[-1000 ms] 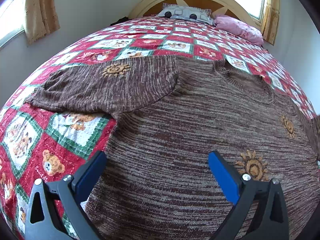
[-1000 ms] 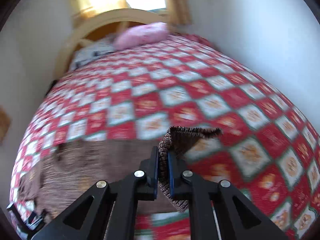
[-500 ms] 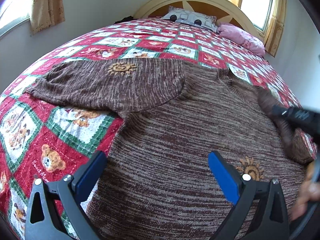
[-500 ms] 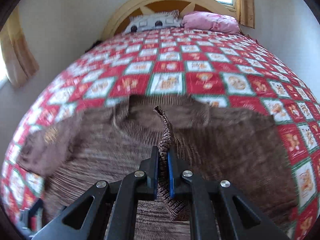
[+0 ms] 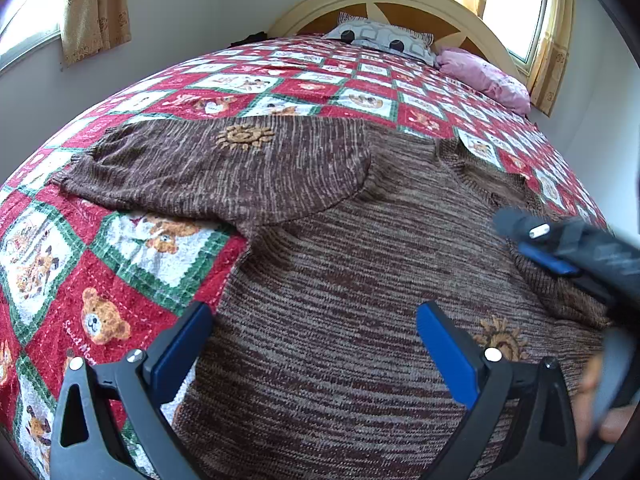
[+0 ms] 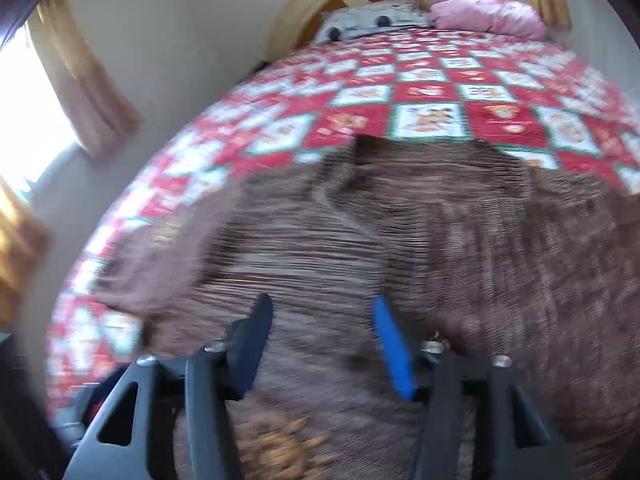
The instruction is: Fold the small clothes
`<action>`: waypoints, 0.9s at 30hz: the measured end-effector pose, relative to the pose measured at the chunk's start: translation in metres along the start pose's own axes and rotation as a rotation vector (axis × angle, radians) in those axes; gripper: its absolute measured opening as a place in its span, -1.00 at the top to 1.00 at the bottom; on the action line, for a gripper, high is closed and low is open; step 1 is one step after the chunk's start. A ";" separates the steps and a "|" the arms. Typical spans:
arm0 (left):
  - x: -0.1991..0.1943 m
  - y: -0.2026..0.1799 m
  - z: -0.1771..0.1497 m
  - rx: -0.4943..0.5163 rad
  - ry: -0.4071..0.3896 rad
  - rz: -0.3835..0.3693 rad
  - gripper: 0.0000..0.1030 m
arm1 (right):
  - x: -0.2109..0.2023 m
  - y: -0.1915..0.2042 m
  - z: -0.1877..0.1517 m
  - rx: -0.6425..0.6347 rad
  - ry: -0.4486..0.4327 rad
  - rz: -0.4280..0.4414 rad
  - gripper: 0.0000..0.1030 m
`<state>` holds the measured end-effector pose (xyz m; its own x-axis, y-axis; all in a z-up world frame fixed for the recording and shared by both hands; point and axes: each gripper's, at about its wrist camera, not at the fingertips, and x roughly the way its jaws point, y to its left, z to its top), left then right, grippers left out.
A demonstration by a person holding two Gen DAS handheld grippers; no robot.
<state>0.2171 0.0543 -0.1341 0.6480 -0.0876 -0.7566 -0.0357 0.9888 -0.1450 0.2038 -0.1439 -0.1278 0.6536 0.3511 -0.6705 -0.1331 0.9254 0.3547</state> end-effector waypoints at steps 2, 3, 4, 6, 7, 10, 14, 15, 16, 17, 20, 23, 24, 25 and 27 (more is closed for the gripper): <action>0.000 0.000 0.000 0.000 0.000 0.001 -1.00 | -0.027 -0.005 -0.001 0.033 -0.084 0.031 -0.08; 0.000 0.000 0.000 0.001 0.001 0.002 -1.00 | -0.042 -0.011 -0.002 0.060 -0.140 0.009 -0.07; 0.000 -0.001 0.000 0.002 0.001 0.004 -1.00 | -0.056 -0.022 -0.003 0.101 -0.187 -0.041 -0.07; 0.001 -0.001 0.000 0.005 0.002 0.008 -1.00 | -0.068 -0.041 -0.008 0.151 -0.186 -0.121 0.04; 0.001 -0.001 0.000 0.006 0.003 0.010 -1.00 | -0.068 -0.045 -0.012 0.143 -0.168 -0.138 0.27; 0.001 -0.001 0.000 0.007 0.004 0.013 -1.00 | -0.055 -0.042 -0.023 0.089 -0.098 -0.192 0.42; 0.003 -0.001 0.000 0.007 0.013 0.015 -1.00 | -0.019 -0.032 -0.045 0.050 0.002 -0.167 0.41; 0.004 -0.001 0.000 0.009 0.014 0.018 -1.00 | -0.022 -0.028 -0.044 0.029 -0.012 -0.189 0.41; 0.004 -0.002 0.000 0.012 0.016 0.023 -1.00 | -0.020 -0.025 -0.045 0.011 -0.009 -0.209 0.40; 0.005 -0.003 0.000 0.018 0.020 0.031 -1.00 | -0.020 -0.026 -0.046 0.008 -0.008 -0.214 0.40; 0.005 -0.004 0.000 0.030 0.028 0.042 -1.00 | -0.023 -0.030 -0.049 0.032 -0.013 -0.190 0.37; -0.001 0.003 0.002 0.034 0.049 0.018 -1.00 | -0.027 -0.036 -0.052 0.070 -0.020 -0.149 0.36; -0.006 0.011 0.005 0.019 0.043 0.015 -1.00 | -0.027 -0.036 -0.050 0.078 -0.021 -0.141 0.36; -0.012 0.021 0.008 -0.004 0.027 0.021 -1.00 | -0.027 -0.037 -0.051 0.088 -0.023 -0.130 0.36; -0.024 0.046 0.017 -0.068 -0.023 0.047 -1.00 | -0.024 -0.038 -0.046 0.103 -0.026 -0.114 0.36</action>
<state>0.2131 0.1042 -0.1119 0.6613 -0.0375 -0.7492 -0.1177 0.9812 -0.1530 0.1583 -0.1810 -0.1552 0.6797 0.2390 -0.6935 0.0197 0.9392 0.3429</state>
